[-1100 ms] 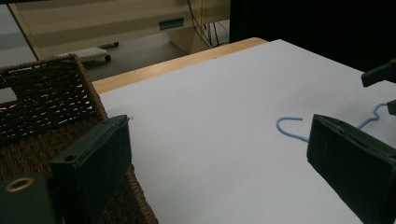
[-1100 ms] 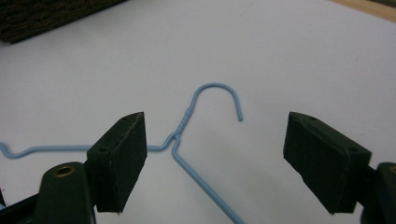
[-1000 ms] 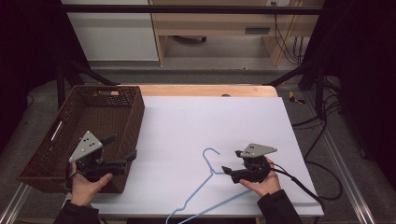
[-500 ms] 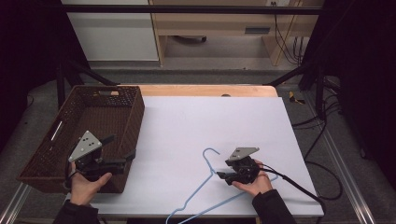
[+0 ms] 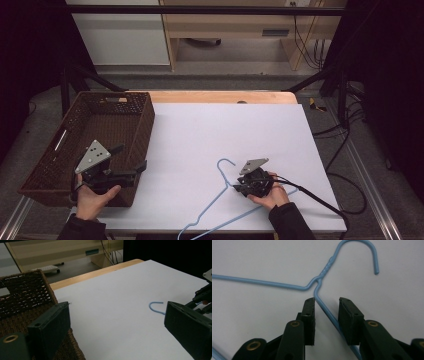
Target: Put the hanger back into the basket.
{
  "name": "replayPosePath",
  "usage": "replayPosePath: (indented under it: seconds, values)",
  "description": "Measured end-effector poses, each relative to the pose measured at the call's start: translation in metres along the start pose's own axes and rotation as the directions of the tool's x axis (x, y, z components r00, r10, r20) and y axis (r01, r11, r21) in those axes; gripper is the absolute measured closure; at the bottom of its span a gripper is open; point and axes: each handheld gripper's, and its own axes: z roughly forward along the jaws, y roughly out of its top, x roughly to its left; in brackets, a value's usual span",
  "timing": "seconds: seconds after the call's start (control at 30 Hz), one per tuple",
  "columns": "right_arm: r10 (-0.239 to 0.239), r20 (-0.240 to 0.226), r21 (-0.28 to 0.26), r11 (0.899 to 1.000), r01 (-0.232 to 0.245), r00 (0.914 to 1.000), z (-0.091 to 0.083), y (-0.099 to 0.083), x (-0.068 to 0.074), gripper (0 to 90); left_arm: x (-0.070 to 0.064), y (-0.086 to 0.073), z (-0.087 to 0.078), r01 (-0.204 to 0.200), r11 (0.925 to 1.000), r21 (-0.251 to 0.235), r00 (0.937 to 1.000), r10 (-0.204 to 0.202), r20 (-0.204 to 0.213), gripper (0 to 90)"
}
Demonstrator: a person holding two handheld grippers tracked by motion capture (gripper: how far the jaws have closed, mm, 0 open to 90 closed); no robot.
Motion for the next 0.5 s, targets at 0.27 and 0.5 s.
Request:
replayPosePath:
  seconds: [0.27,0.5]
  values:
    - [-0.034,-0.007,0.006,0.999,0.034,0.9994,0.0013,0.0023,-0.0004,76.6,-0.0028,0.0002,0.002,-0.007,1.0,0.006,0.9999,0.007,0.008,6.5]
    - [-0.045,-0.022,0.015,0.999,0.045,0.9988,0.0012,0.0033,-0.0016,81.4,-0.0053,0.0005,0.0027,-0.009,0.9999,0.008,0.9999,0.009,0.013,6.6]
